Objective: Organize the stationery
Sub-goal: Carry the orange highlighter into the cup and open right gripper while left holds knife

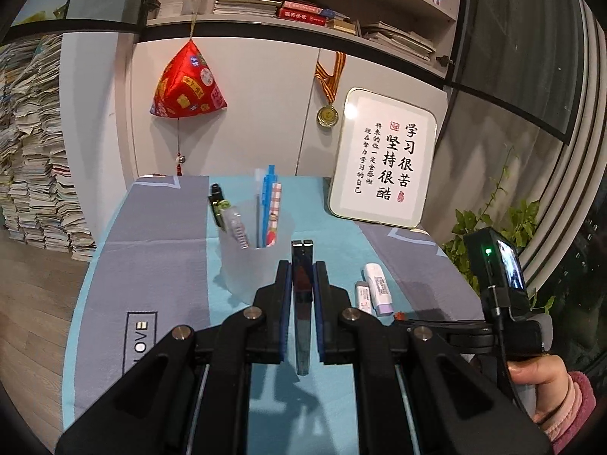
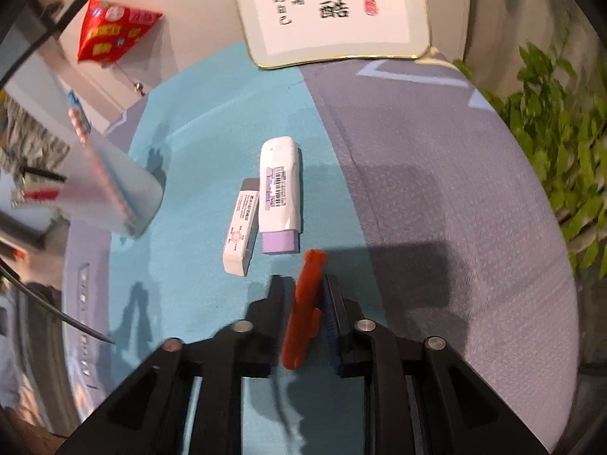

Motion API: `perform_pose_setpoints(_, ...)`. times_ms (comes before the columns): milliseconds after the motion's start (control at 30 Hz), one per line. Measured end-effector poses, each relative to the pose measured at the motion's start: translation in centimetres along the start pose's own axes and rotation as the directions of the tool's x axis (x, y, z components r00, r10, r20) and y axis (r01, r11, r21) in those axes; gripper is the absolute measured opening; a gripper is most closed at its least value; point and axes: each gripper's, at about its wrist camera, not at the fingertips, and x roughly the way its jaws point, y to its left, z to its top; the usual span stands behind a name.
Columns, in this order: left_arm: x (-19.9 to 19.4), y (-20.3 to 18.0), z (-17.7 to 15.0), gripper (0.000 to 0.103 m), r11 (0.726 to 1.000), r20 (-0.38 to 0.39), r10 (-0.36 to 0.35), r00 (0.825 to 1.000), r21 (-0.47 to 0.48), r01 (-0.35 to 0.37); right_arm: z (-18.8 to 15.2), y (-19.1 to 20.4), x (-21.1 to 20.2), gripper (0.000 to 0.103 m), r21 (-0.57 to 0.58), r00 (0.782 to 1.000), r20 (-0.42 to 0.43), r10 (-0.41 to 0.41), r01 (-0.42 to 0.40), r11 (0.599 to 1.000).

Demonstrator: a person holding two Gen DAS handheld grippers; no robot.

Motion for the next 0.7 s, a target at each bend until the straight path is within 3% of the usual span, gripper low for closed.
perform_pose_setpoints(167, -0.5, 1.4, -0.5, 0.009, 1.000, -0.005, 0.011, 1.000, -0.025, -0.011, -0.1, 1.2, -1.1, 0.014, -0.047, 0.999, 0.026, 0.037, -0.035, 0.998)
perform_pose_setpoints(367, -1.5, 2.7, -0.9, 0.009, 0.998, 0.007, 0.023, 1.000, -0.055, -0.022, 0.7, 4.7, -5.3, 0.014, -0.162, 0.985, 0.139, 0.103, -0.080, 0.984)
perform_pose_setpoints(700, -3.2, 3.5, -1.2, 0.009, 0.997, 0.031, 0.048, 0.998, -0.066, -0.046, 3.5, 13.4, -10.3, 0.014, -0.372, 0.921, 0.307, 0.241, -0.117, 0.921)
